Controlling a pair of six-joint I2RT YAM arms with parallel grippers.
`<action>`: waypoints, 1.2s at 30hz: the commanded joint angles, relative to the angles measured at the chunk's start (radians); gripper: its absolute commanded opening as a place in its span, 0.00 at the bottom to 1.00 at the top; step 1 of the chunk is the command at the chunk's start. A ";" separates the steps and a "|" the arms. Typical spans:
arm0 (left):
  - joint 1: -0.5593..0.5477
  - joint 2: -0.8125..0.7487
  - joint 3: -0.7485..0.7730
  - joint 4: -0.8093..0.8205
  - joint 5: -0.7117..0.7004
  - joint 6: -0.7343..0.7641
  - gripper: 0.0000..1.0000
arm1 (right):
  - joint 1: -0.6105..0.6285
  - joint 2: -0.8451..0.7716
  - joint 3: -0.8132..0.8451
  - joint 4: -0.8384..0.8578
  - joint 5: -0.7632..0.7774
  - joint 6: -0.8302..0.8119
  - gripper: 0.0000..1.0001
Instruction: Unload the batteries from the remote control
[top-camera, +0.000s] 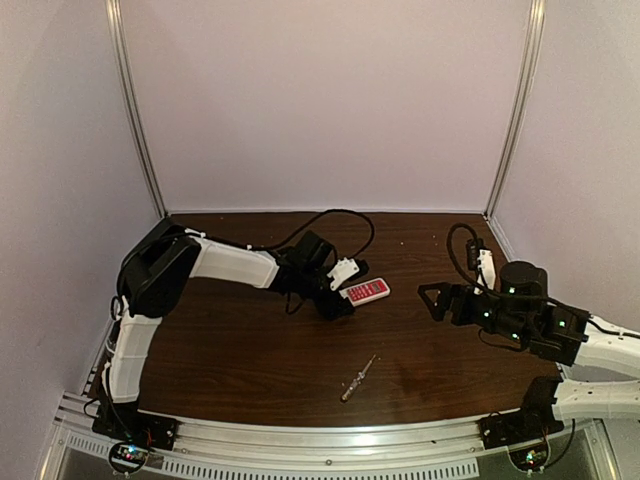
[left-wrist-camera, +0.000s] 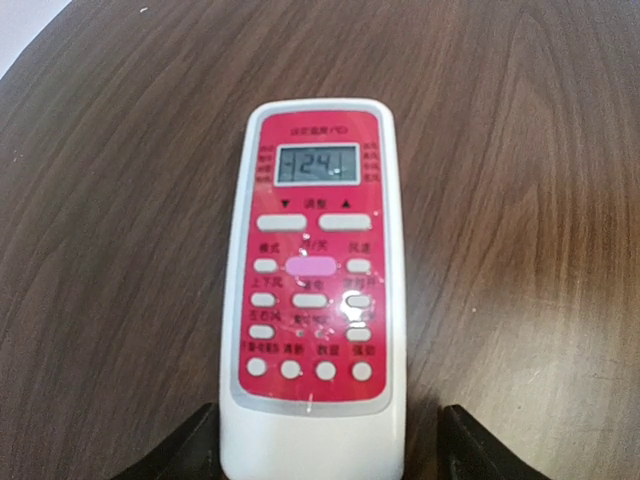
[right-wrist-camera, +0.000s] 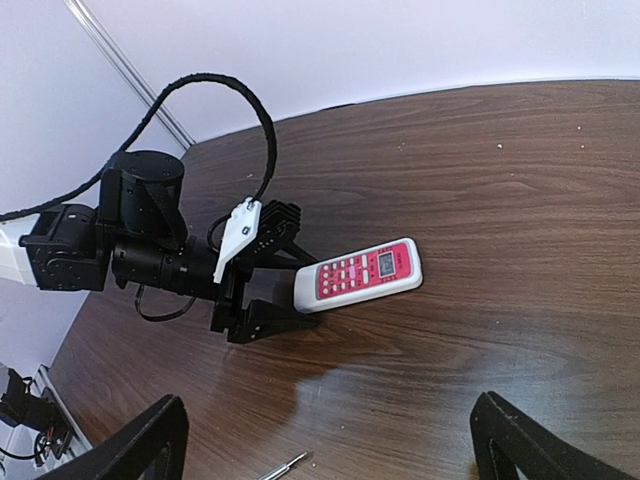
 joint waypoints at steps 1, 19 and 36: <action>-0.007 0.028 0.012 0.008 -0.015 0.027 0.69 | 0.009 -0.019 -0.005 -0.005 0.025 0.011 1.00; -0.010 -0.125 -0.074 -0.011 0.103 -0.123 0.36 | 0.010 -0.024 -0.016 0.017 -0.064 -0.034 1.00; -0.010 -0.418 -0.309 -0.016 0.271 -0.318 0.36 | 0.014 0.160 0.055 0.162 -0.300 -0.375 1.00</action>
